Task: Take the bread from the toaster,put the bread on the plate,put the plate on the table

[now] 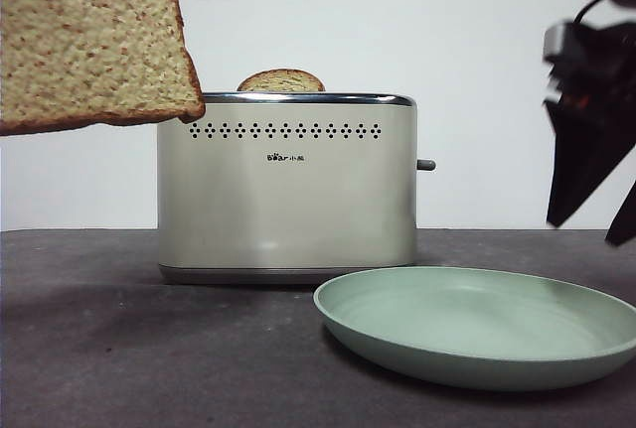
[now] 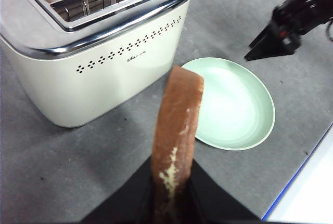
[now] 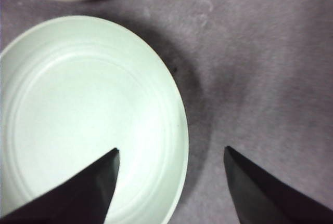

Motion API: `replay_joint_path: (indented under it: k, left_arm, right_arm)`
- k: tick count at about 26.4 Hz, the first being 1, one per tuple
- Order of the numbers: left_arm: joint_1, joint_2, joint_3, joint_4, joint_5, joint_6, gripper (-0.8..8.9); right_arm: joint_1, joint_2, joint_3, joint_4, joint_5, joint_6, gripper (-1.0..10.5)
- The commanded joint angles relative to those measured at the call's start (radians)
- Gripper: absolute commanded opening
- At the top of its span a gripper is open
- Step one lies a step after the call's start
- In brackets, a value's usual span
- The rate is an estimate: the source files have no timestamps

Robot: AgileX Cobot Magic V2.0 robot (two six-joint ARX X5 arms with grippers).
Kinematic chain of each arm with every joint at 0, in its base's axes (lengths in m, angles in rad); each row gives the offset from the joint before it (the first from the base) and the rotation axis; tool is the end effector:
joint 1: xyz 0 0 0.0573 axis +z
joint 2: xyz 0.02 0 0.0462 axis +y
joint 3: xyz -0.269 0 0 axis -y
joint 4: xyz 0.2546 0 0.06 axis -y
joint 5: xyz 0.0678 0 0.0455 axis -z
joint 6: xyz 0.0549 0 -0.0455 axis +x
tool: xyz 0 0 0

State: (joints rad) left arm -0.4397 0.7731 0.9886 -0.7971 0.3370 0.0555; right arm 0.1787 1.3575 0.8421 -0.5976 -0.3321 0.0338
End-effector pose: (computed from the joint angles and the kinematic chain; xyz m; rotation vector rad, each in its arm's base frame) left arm 0.1400 -0.0859 0.3387 0.0818 0.5743 -0.7707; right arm 0.2596 0.0651 0.1857 0.1157 1.1287 0.4376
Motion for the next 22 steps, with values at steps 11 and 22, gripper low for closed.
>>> replay_joint_path:
  k: [11,22]
  left_arm:
    - [-0.006,-0.01,0.01,0.005,0.058,-0.024,0.04]
    - [-0.006,-0.01,0.01,0.01,0.121,-0.044,0.04]
  right_arm:
    - [0.016,0.195,0.014,0.075,-0.008,0.003,1.4]
    - [0.016,0.216,0.014,0.098,-0.008,0.003,0.0]
